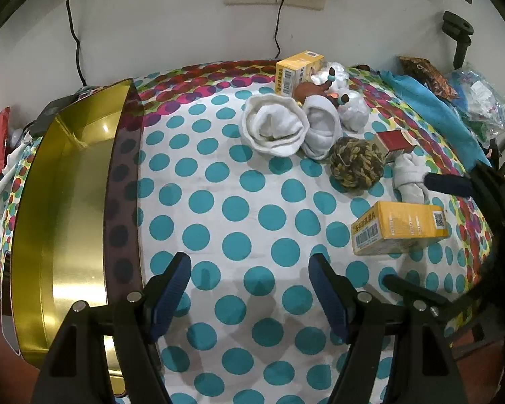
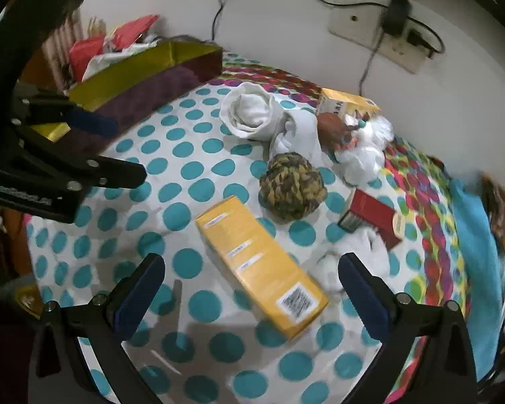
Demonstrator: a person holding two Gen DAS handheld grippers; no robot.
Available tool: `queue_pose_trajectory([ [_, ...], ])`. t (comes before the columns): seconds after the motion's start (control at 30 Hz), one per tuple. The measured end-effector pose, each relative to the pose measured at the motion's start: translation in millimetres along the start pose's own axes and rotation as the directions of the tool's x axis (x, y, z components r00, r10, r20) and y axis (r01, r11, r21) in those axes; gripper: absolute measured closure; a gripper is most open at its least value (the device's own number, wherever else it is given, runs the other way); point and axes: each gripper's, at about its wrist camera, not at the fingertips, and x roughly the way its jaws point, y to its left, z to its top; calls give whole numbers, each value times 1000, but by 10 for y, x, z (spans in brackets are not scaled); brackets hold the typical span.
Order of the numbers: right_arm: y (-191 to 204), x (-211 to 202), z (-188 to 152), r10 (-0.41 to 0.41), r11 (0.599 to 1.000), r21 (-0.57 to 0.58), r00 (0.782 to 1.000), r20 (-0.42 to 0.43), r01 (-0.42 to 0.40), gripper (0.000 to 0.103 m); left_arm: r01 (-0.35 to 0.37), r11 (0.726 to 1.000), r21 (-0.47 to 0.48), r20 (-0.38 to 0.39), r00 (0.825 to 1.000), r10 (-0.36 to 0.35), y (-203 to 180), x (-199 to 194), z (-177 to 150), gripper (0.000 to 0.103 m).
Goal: Organize objects
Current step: 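Grasp the yellow medicine box with the right gripper while the left gripper grasps the braided yarn ball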
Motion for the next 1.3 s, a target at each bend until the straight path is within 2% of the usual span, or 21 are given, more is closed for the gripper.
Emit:
queue_pose_trajectory([
  [0.07,-30,49,32,39,999,-15,999,-14,-40,6,-7,1000,4,-3,1000,7,-7,5,12,28],
  [0.13,-28,110,46,77,997,-26,996,-40,-78,33,-8,1000,1,-2,1000,8,-6,4,26,28],
  [0.17,-12,141,50,96,995,-33,994,-53,-98,38,-5,1000,1,-2,1000,5,-10,7,33,28],
  [0.3,-18,191,-19,185,983,11,979,-80,-185,73,-4,1000,13,-7,1000,4,-59,27,65,28],
  [0.4,-62,116,-103,219,973,81,975,-32,-216,75,5,1000,30,-1,1000,-5,-133,16,86,28],
  [0.5,-101,-31,-178,194,969,148,981,26,-196,75,31,998,47,10,999,-32,-236,3,130,28],
  [0.6,-126,-215,-311,173,961,204,982,71,-184,75,100,992,76,9,995,-101,-381,22,178,28],
  [0.67,-132,-327,-414,152,958,232,984,89,-169,75,167,982,94,6,986,-168,-477,46,208,28],
  [0.77,-157,-446,-547,145,946,275,983,114,-172,75,197,974,116,5,980,-199,-619,104,274,28],
  [1.0,-302,-550,-770,152,908,365,974,169,-205,75,145,981,129,-20,989,-144,-863,396,477,28],
  [1.3,-432,-554,-867,149,889,400,967,209,-223,75,78,995,60,-20,997,-77,-900,681,603,28],
])
